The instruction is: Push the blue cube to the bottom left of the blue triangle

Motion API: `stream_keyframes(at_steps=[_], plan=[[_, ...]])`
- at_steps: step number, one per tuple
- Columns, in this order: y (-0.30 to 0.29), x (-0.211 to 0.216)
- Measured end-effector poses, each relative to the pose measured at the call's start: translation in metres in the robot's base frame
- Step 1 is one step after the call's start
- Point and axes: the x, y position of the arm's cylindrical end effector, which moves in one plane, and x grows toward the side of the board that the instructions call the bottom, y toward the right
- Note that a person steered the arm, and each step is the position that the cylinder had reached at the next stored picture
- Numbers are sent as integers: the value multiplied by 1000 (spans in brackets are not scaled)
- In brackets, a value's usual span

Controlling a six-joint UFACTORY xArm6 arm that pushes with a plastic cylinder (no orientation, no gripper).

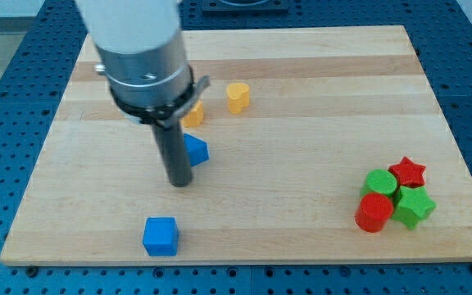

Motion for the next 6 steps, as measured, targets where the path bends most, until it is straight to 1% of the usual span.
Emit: stream_keyframes(at_steps=[1,2,3,4,5,6], plan=[[47,27],[64,86],[58,98],[15,98],[-67,69],[-85,41]])
